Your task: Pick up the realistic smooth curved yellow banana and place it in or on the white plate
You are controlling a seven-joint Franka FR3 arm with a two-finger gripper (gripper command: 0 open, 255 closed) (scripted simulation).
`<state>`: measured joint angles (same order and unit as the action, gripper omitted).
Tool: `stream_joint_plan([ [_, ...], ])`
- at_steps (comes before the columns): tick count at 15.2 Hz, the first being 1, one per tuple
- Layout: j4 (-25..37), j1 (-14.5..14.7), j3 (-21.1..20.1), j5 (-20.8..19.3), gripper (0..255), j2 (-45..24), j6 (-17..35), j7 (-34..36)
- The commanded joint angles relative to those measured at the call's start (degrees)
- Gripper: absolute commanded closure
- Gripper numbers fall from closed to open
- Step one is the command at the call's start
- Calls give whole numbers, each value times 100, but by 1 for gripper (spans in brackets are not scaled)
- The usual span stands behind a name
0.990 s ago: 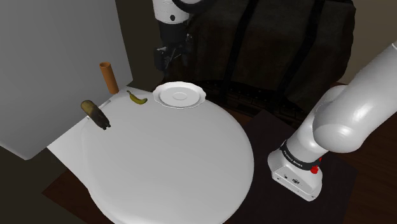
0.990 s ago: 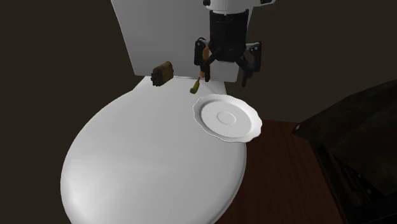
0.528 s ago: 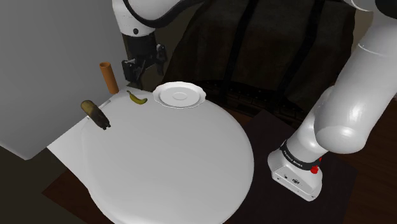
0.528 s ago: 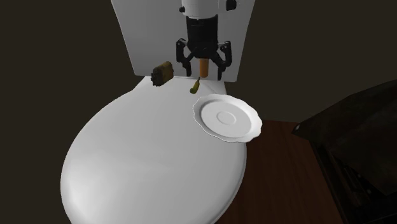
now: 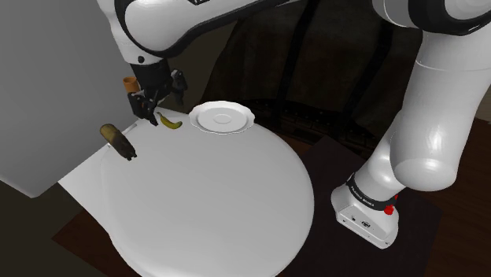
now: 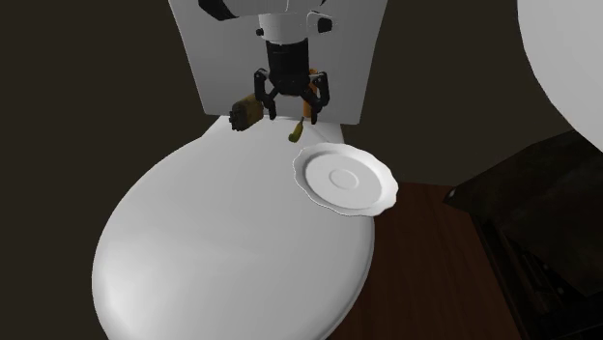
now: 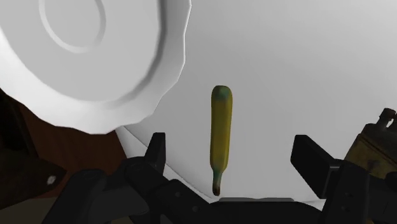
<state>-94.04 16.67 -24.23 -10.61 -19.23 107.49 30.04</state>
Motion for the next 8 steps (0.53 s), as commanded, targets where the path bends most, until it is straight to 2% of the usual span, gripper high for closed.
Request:
stream_joint_plan([
  [1,-121,-3,7,-17,0,-22,141,18],
  [8,-268,-9,20,-43,0,-62,323,37],
])
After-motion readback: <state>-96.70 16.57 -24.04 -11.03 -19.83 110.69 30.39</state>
